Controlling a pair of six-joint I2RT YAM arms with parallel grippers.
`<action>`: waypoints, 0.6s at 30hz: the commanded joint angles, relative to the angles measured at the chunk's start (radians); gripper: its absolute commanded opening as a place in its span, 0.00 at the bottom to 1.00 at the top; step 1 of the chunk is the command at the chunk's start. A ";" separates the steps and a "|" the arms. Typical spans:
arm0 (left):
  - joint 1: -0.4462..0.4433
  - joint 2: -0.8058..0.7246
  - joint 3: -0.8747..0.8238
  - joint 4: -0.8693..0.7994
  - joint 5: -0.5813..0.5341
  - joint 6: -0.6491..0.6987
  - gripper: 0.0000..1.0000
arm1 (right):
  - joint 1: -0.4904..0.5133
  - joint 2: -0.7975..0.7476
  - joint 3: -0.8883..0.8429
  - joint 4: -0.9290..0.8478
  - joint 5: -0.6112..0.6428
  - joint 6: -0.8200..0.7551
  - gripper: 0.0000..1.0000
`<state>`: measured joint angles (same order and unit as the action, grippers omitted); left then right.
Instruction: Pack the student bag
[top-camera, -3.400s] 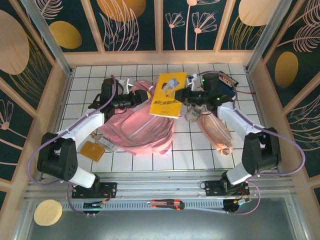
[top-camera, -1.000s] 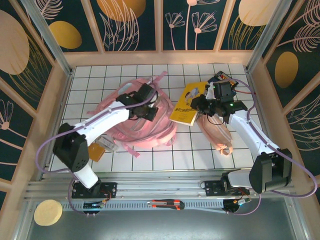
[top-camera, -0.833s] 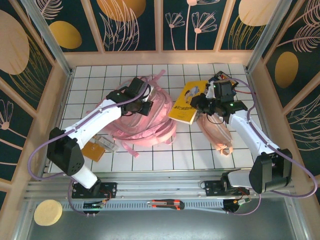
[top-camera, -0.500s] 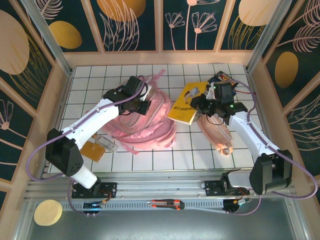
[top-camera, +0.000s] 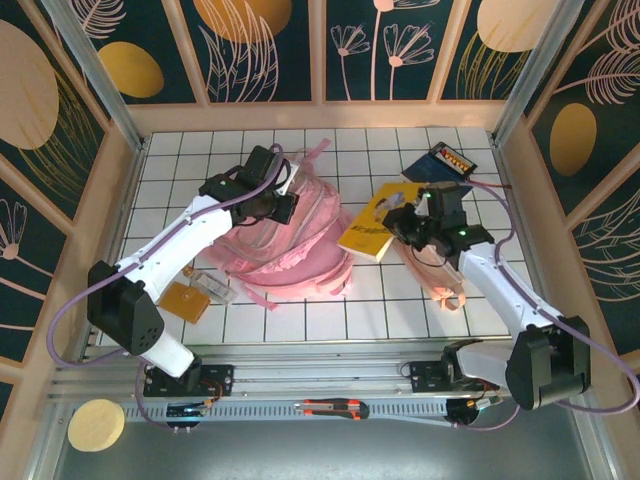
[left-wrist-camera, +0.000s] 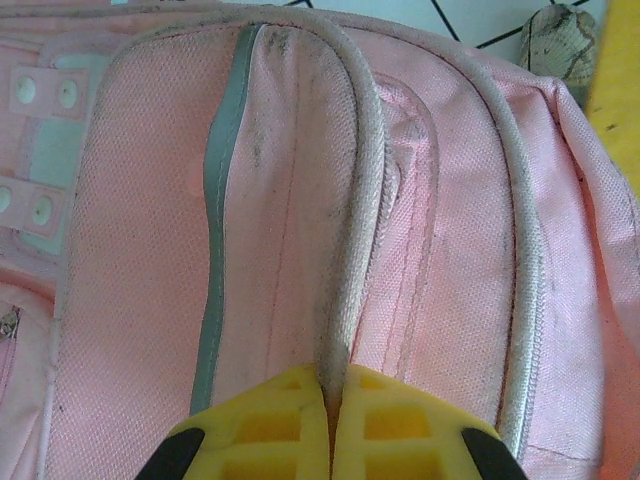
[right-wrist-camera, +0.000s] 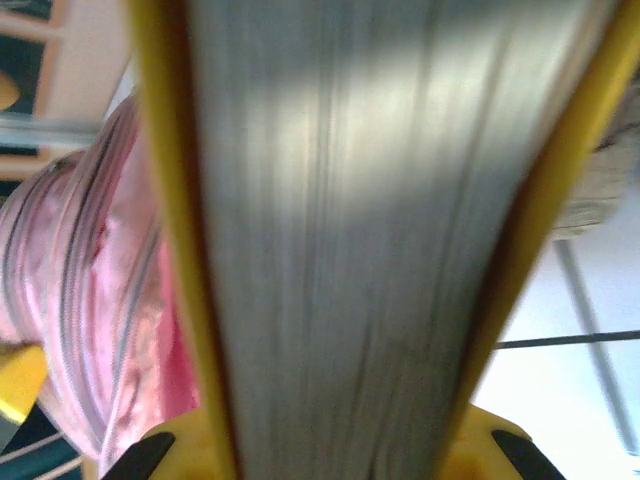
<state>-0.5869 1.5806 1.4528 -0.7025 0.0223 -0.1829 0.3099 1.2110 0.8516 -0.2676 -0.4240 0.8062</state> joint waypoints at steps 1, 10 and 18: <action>0.001 -0.056 0.063 0.051 0.048 0.013 0.00 | 0.071 0.066 0.032 0.236 -0.086 0.040 0.00; 0.005 -0.038 0.104 0.081 0.080 -0.009 0.00 | 0.179 0.423 0.038 0.773 -0.147 0.245 0.00; 0.009 -0.020 0.111 0.110 0.094 -0.018 0.00 | 0.292 0.744 0.242 0.922 -0.128 0.320 0.00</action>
<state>-0.5758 1.5764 1.5066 -0.6964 0.0692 -0.1951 0.5499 1.8931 1.0000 0.4908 -0.5282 1.0782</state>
